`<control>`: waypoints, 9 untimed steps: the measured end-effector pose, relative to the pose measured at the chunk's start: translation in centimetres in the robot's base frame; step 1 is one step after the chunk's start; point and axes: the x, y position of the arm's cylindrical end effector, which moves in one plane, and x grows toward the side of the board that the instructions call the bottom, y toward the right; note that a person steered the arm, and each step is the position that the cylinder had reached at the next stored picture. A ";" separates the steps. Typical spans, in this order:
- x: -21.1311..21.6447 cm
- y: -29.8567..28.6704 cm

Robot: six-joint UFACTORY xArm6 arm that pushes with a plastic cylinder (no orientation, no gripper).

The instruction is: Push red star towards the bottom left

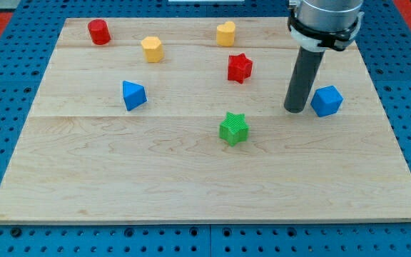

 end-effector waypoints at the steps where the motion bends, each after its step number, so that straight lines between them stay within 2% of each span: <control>1: -1.2 -1.2; 4: -7.2 -2.6; 7: -8.9 -4.8; 9: -9.7 -14.6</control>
